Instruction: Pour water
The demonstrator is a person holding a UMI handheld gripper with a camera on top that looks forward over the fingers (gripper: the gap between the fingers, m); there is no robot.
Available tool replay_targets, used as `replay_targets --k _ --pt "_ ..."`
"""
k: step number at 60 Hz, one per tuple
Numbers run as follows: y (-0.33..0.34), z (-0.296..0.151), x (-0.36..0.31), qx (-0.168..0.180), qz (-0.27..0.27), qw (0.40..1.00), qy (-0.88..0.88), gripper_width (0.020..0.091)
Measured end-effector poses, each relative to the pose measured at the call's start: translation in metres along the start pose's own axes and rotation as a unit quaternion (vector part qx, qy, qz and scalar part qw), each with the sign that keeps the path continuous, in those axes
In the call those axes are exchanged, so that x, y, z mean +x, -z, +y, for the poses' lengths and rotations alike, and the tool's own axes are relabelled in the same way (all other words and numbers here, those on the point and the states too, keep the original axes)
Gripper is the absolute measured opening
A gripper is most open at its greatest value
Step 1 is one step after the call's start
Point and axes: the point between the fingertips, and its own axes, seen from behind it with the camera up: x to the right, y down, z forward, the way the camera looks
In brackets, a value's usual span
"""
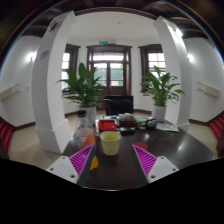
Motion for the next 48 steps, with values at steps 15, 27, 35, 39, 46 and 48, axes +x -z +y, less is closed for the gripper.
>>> replay_targets --k 15,27,35,39,46,48 --pt "-0.033 0.063 -0.092 0.025 -0.051 0.998 -0.028 0.0744" --pt "-0.076 0.058 -0.106 0.019 -0.047 0.998 0.023 0.0735" --pt "-0.098 0.039 -0.12 0.037 -0.055 0.997 0.038 0.0744" --pt "-0.108 0.038 -0.124 0.036 -0.054 0.997 0.046 0.0744" --pt "-0.124 0.038 -0.125 0.038 -0.052 0.997 0.043 0.0742" --pt "-0.126 0.038 -0.125 0.041 -0.051 0.997 0.041 0.0724"
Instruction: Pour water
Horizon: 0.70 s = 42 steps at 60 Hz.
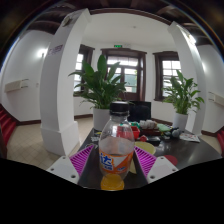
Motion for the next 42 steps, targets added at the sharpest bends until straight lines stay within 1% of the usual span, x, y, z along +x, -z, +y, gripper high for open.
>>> replay_targets --k 2,3,5,6,8,9,11,12,13,14,15,17,21,22,23,30,36,42 --pt "0.0 0.0 -0.002 0.003 0.003 1.0 -0.001 0.0688" --pt "0.0 0.0 -0.001 0.004 0.005 1.0 -0.001 0.0649" --pt "-0.002 0.001 0.001 0.004 0.01 1.0 0.003 0.0546" --pt "-0.002 0.001 0.001 0.006 0.009 1.0 0.005 0.0513" --pt "-0.005 -0.002 0.0 0.013 -0.003 1.0 0.004 0.051" --pt "-0.004 -0.002 -0.002 0.016 -0.007 1.0 0.003 0.0488" --pt "-0.003 -0.001 -0.005 0.02 -0.009 1.0 -0.001 0.0482" --pt "-0.003 -0.001 -0.005 0.022 -0.01 1.0 -0.005 0.0459" --pt "-0.002 -0.001 -0.005 0.025 -0.01 1.0 -0.007 0.0465" --pt "-0.002 -0.001 -0.005 0.028 -0.01 1.0 -0.009 0.0433" --pt "-0.001 -0.002 -0.005 0.031 -0.012 0.999 -0.011 0.043" --pt "-0.003 -0.004 -0.002 0.034 -0.015 0.999 -0.015 0.0387" --pt "-0.003 -0.005 -0.004 0.039 -0.019 0.999 -0.008 0.0384" --pt "-0.003 -0.005 -0.003 0.039 -0.017 0.999 -0.009 0.0394" --pt "-0.003 -0.004 -0.004 0.04 -0.018 0.999 -0.01 0.0361" --pt "-0.003 -0.005 -0.003 0.049 -0.023 0.998 -0.01 0.0359" --pt "-0.004 -0.004 -0.003 0.037 -0.026 0.999 -0.028 0.0362" --pt "-0.009 -0.02 -0.012 0.031 -0.049 0.992 -0.108 0.0359"
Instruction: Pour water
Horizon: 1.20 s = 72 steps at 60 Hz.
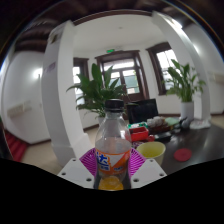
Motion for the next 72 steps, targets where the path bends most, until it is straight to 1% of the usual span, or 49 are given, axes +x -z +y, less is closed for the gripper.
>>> replay_targets --k 5,11,18,23,25,34,35,44,48,50,53,56,57,58,62,65,66,67,72 --pt "-0.012 -0.016 -0.016 0.004 -0.019 0.994 -0.11 0.036" --pt "-0.023 -0.038 -0.025 0.028 -0.049 0.962 -0.266 0.0361" --pt "-0.039 -0.056 -0.027 0.054 -0.078 0.881 -0.464 0.0361" --pt "-0.042 -0.061 -0.024 0.069 -0.078 0.814 -0.571 0.0371" --pt "-0.045 -0.059 -0.02 0.072 -0.077 0.792 -0.601 0.0371" --pt "-0.059 -0.045 -0.019 0.063 -0.071 0.721 -0.686 0.0369" --pt "-0.053 -0.047 -0.021 0.062 -0.07 0.712 -0.696 0.0371" --pt "-0.058 -0.039 -0.01 0.077 -0.064 0.616 -0.781 0.0371" --pt "-0.056 -0.037 -0.008 0.081 -0.061 0.59 -0.801 0.0369" --pt "-0.048 -0.033 -0.011 0.077 -0.061 0.587 -0.804 0.0373" --pt "-0.056 -0.034 -0.01 0.073 -0.059 0.591 -0.802 0.0373" --pt "-0.054 -0.033 -0.014 0.067 -0.058 0.597 -0.797 0.0372" --pt "-0.042 -0.032 -0.019 0.065 -0.06 0.601 -0.795 0.0372" --pt "-0.051 -0.034 -0.018 0.064 -0.06 0.604 -0.792 0.0372" --pt "-0.043 -0.036 -0.028 0.058 -0.064 0.621 -0.779 0.0372" --pt "-0.037 -0.037 -0.035 0.05 -0.062 0.652 -0.754 0.0374" --pt "-0.021 -0.035 -0.037 0.048 -0.061 0.668 -0.74 0.0372" --pt "-0.042 -0.04 -0.038 0.042 -0.057 0.684 -0.726 0.0372" --pt "-0.032 -0.055 -0.049 0.019 -0.057 0.766 -0.64 0.0373"
